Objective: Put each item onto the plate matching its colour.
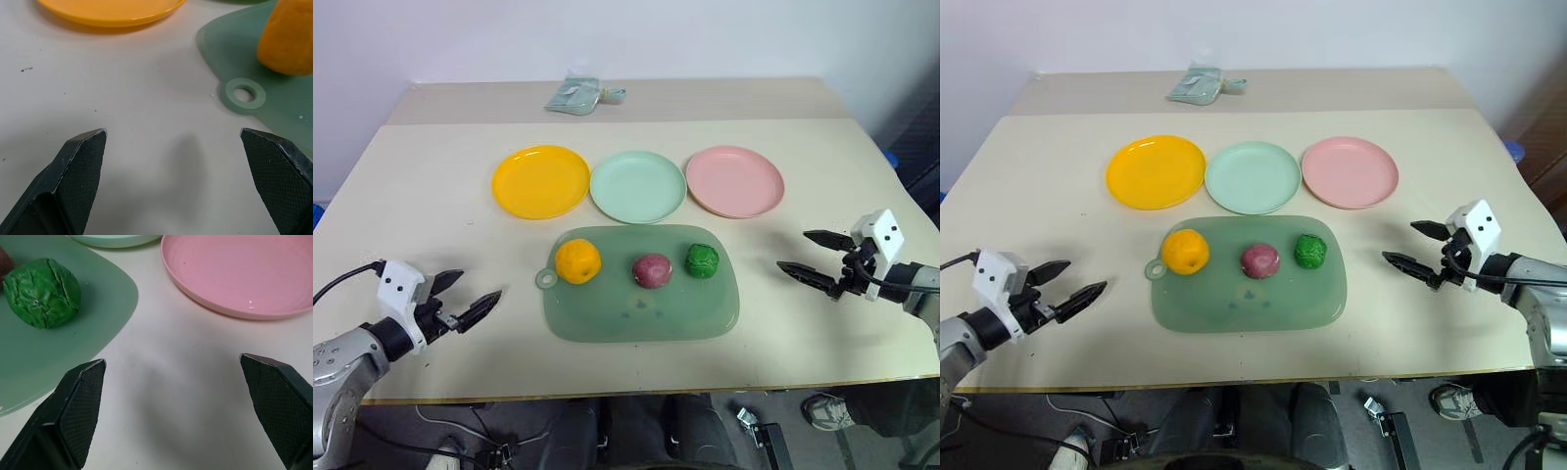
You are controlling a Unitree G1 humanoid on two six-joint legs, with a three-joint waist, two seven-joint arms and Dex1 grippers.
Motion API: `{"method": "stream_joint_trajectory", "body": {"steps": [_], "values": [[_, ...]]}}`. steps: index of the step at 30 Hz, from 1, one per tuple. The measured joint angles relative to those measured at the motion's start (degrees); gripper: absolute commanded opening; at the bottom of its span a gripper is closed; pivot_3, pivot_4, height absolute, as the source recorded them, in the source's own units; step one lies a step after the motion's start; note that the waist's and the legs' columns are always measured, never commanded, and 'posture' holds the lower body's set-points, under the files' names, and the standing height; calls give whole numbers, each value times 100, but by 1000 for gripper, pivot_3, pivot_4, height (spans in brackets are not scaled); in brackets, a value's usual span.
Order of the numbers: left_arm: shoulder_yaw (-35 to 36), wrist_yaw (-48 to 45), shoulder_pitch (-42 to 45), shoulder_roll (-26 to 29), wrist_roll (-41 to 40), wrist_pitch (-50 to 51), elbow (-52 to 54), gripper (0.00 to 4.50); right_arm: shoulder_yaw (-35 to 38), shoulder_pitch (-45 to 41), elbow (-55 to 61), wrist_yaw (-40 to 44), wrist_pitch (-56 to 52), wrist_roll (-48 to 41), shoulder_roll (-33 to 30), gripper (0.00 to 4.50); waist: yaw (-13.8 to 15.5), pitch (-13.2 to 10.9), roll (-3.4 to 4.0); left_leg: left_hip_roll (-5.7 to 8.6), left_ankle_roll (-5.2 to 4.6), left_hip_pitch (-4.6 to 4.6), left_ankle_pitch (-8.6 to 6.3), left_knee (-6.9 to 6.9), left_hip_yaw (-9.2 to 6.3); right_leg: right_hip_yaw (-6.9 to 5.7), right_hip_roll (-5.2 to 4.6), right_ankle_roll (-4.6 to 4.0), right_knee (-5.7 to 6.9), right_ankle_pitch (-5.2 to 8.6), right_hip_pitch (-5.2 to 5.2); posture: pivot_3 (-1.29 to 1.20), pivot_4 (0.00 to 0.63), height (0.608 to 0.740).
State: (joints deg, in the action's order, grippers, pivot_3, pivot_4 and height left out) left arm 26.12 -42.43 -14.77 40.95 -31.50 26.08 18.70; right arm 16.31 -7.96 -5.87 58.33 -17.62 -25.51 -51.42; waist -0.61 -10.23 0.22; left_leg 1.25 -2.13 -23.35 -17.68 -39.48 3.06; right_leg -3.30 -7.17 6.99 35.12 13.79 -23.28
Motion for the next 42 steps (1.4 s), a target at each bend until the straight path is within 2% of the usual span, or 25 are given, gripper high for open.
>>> {"method": "stream_joint_trajectory", "body": {"steps": [11,18,23,26,30,33,35,36,39,42], "values": [[-232,206,486,-296,-143,92,159,4500,-67,-211,28,-408,215,258,428,4475,0,1,1,3,0,0,1,0,0,0,1,1,2,-1,0,0,150,740],[-363,161,1338,-442,-1053,700,368,4500,-29,-246,85,-734,311,328,574,4475,15,3,4,7,-1,0,2,-2,0,-3,5,2,7,-1,3,0,150,740],[-1273,-286,2212,-259,-1004,838,315,4500,212,195,927,-729,-144,-177,616,4475,91,4,5,6,-2,0,4,-13,4,-7,29,3,11,-2,8,0,150,740],[-2129,-742,2686,-26,-357,620,-182,4500,361,747,1753,-568,-629,-647,538,4475,149,7,10,4,-3,0,4,-16,4,-9,38,3,12,-1,10,0,150,740],[-2784,-1146,3091,30,238,313,-787,4500,400,1053,2422,-516,-988,-934,522,4475,138,6,9,4,-10,-1,1,-28,5,-8,38,4,12,-1,13,0,150,740],[-3099,-1249,3423,-34,690,15,-1244,3614,420,1089,2757,-651,-1091,-1023,553,4500,140,6,9,2,-10,-2,1,-29,2,-8,39,5,15,-1,12,0,150,740],[-3128,-1271,3524,-118,769,-69,-1429,2673,407,1079,2870,-753,-1106,-1061,635,4500,139,6,8,2,-12,-3,-1,-31,2,-8,38,5,14,-1,12,0,150,740],[-3128,-1271,3537,-142,778,-75,-1445,2421,380,1075,2881,-778,-1107,-1064,663,4500,140,6,8,2,-14,-4,-1,-35,2,-8,38,5,14,-1,12,0,150,740],[-3045,-1204,3543,-279,773,-108,-1544,2419,219,1043,2872,-847,-1087,-1056,773,4500,140,6,8,2,-15,-5,-2,-40,1,-8,38,5,17,-1,13,0,150,740],[-2648,-811,3765,-635,711,-161,-1858,2419,158,889,2758,-845,-1013,-1022,811,4500,152,2,2,1,-15,-9,-2,-51,-5,-11,38,6,22,-1,14,0,150,740]]}}
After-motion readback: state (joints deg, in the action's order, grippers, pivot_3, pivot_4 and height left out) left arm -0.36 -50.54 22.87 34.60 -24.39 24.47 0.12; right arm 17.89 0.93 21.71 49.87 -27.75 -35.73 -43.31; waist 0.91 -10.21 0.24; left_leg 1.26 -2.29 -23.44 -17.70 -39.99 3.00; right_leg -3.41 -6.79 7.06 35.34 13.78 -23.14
